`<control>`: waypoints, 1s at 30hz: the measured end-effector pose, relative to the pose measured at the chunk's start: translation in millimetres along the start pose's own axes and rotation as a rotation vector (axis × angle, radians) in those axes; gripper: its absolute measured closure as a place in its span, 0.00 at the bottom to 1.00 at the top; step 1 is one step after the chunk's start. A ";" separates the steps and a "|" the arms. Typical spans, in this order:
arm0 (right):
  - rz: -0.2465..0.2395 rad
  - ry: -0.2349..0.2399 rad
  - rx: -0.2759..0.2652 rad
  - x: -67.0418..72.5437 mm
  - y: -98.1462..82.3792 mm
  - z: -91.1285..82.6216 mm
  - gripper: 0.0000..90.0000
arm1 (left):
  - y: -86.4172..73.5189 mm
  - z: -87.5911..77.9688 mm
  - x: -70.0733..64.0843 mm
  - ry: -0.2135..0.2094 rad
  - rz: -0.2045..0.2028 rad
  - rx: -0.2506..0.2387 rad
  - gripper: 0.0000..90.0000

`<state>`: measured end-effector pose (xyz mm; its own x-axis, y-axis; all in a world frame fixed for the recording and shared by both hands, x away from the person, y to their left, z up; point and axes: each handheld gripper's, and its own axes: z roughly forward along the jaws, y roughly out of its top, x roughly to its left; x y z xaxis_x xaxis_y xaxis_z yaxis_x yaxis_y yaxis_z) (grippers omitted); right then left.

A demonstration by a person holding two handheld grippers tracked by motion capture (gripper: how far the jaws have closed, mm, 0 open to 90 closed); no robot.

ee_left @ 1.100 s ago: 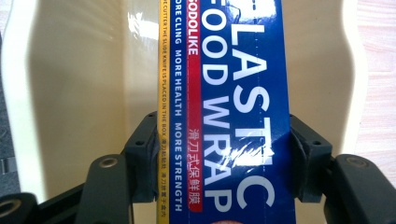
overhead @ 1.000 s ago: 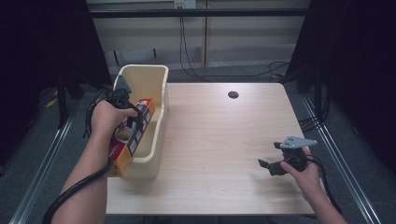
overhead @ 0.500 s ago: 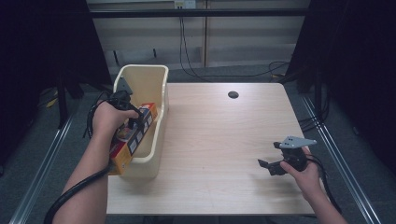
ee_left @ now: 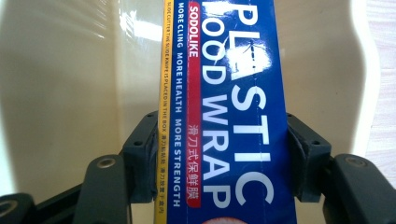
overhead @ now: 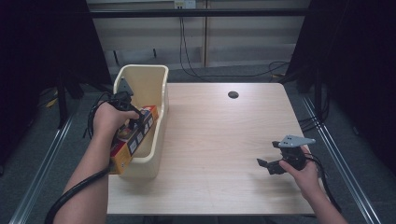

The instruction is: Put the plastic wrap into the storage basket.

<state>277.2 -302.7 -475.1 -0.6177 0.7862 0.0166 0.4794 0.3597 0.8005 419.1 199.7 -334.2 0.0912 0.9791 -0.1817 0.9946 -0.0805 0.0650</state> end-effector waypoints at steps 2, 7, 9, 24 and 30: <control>-0.003 -0.003 0.000 0.7 0.2 0.9 0.04 | 0.1 0.2 0.1 -0.002 0.002 0.006 0.44; -0.006 0.003 -0.003 0.3 0.9 0.7 0.04 | 0.4 2.5 0.5 -0.002 -0.009 0.004 0.44; -0.007 -0.001 -0.003 -0.1 1.0 0.8 0.04 | 0.6 3.2 0.8 -0.004 -0.003 0.013 0.44; -0.001 0.001 0.001 -0.5 -0.2 -0.6 0.04 | 3.0 7.9 0.0 -0.002 -0.010 0.013 0.44; -0.002 0.003 0.002 -0.4 -0.1 -0.6 0.04 | 3.1 8.1 -0.2 0.002 -0.011 0.014 0.44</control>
<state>277.1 -303.4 -474.8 -0.6204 0.7841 0.0170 0.4798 0.3623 0.7991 422.6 197.7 -341.9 0.0798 0.9803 -0.1809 0.9962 -0.0721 0.0491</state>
